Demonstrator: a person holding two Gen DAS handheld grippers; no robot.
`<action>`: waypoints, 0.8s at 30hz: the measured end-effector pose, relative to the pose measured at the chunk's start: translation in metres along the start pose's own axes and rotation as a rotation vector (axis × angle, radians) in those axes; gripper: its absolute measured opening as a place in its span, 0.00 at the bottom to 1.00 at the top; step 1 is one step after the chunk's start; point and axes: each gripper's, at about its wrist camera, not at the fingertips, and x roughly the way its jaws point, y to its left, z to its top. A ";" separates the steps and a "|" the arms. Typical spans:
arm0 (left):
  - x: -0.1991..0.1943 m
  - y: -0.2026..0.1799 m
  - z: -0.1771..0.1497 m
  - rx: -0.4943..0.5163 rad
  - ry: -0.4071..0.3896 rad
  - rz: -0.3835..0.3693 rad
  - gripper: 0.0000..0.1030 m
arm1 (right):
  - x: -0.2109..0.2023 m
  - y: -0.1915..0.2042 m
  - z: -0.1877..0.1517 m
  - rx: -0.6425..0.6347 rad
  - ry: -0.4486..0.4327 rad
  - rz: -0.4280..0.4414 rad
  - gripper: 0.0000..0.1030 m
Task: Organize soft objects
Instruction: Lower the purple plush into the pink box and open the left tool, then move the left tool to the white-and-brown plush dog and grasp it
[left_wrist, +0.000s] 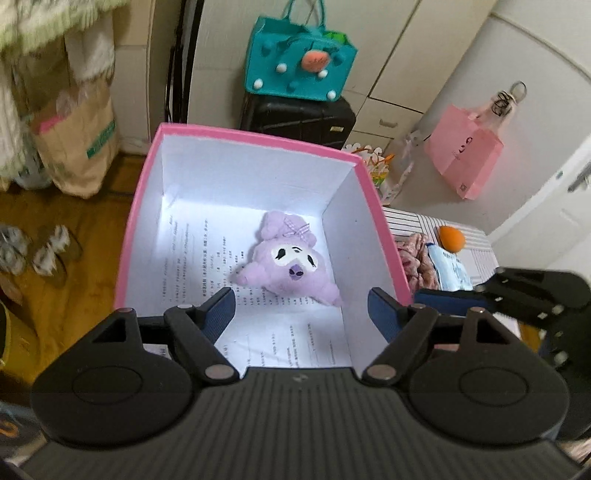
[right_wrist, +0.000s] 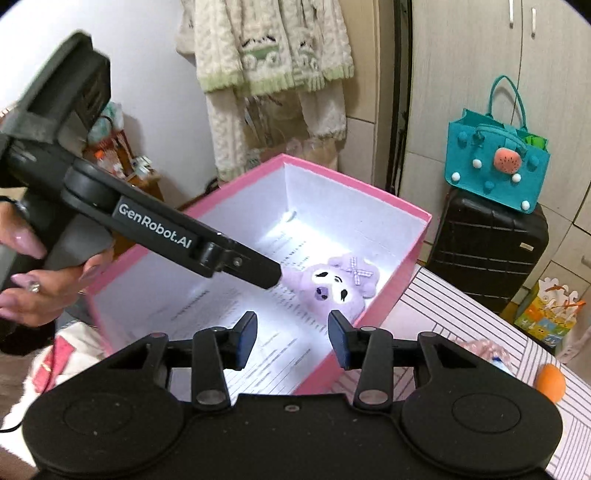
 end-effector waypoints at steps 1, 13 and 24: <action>-0.006 -0.004 -0.001 0.022 -0.008 0.011 0.76 | -0.006 -0.001 -0.001 0.007 -0.006 0.010 0.47; -0.067 -0.063 -0.036 0.203 -0.064 0.008 0.76 | -0.083 -0.002 -0.020 0.014 -0.061 0.036 0.49; -0.116 -0.122 -0.077 0.332 -0.092 -0.032 0.77 | -0.159 -0.003 -0.065 0.013 -0.102 0.012 0.51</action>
